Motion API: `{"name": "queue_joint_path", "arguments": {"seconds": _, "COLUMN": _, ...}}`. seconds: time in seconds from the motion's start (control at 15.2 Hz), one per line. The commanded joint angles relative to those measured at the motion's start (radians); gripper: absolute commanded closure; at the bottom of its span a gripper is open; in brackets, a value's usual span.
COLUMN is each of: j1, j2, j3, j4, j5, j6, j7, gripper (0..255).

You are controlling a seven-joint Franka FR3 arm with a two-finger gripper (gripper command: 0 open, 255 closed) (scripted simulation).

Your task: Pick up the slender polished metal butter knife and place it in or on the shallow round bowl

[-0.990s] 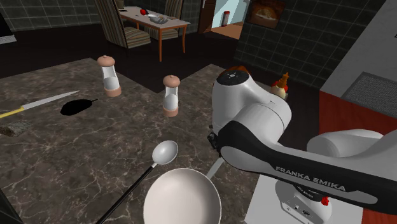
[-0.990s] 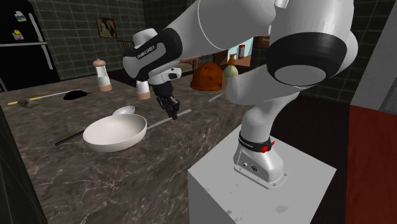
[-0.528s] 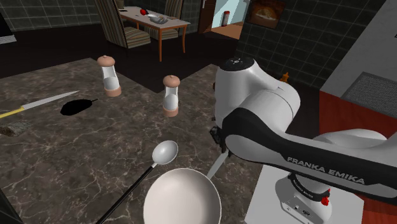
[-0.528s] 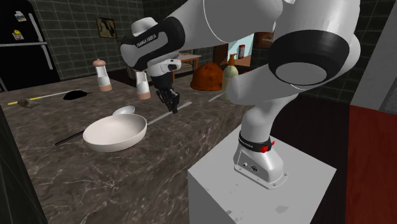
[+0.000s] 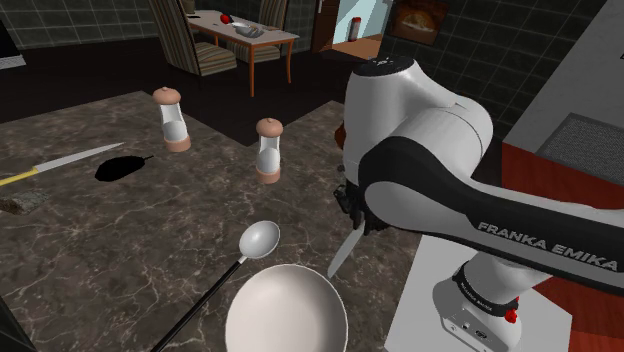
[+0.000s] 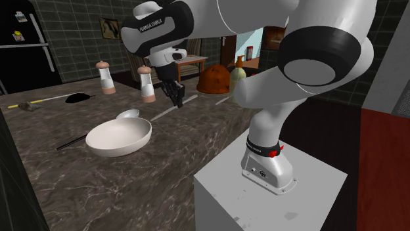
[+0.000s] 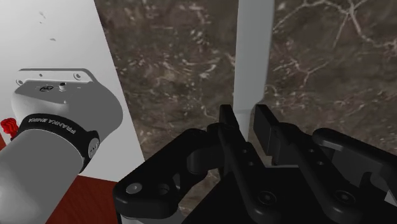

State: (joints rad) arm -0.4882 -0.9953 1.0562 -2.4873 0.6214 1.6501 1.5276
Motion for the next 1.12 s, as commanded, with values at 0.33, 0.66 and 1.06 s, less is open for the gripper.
{"name": "queue_joint_path", "arguments": {"seconds": 0.33, "j1": -0.002, "j2": -0.002, "j3": -0.067, "j4": 0.065, "j5": -0.051, "j6": -0.079, "j7": -0.001, "gripper": 255}}
{"name": "queue_joint_path", "arguments": {"seconds": 0.66, "j1": -0.008, "j2": 0.007, "j3": -0.076, "j4": 0.126, "j5": -0.063, "j6": -0.125, "j7": 0.023, "gripper": 255}}
{"name": "queue_joint_path", "arguments": {"seconds": 1.06, "j1": -0.049, "j2": 0.049, "j3": 0.053, "j4": 0.294, "j5": 0.001, "j6": -0.171, "j7": 0.165, "gripper": 255}}
